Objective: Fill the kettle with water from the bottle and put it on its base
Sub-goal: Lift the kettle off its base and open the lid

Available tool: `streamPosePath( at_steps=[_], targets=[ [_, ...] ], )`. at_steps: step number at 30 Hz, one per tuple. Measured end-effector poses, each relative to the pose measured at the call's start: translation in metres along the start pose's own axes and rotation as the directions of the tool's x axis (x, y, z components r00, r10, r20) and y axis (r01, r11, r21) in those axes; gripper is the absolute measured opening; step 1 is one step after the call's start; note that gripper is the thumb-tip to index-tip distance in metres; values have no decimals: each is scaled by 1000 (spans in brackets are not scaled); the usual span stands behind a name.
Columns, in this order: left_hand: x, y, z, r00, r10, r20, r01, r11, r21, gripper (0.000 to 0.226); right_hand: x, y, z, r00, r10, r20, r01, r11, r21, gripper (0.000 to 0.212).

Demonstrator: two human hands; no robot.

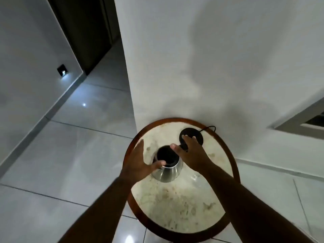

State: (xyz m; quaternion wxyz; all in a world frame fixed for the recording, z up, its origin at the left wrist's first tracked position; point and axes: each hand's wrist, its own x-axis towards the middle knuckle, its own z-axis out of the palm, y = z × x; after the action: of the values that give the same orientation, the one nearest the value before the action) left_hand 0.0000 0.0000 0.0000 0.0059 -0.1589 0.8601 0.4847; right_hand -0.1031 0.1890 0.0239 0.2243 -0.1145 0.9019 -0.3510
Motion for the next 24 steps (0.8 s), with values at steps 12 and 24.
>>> streamPosePath(
  at_steps=[12, 24],
  targets=[
    [46, -82, 94, 999, -26, 41, 27, 999, -22, 99, 61, 60, 65, 970, -244, -20, 199, 835, -513, 85],
    [52, -87, 93, 996, -12, 92, 18, 998, -61, 98, 76, 36, 17, 948, -150, 281, 227, 937, -265, 28]
  ],
)
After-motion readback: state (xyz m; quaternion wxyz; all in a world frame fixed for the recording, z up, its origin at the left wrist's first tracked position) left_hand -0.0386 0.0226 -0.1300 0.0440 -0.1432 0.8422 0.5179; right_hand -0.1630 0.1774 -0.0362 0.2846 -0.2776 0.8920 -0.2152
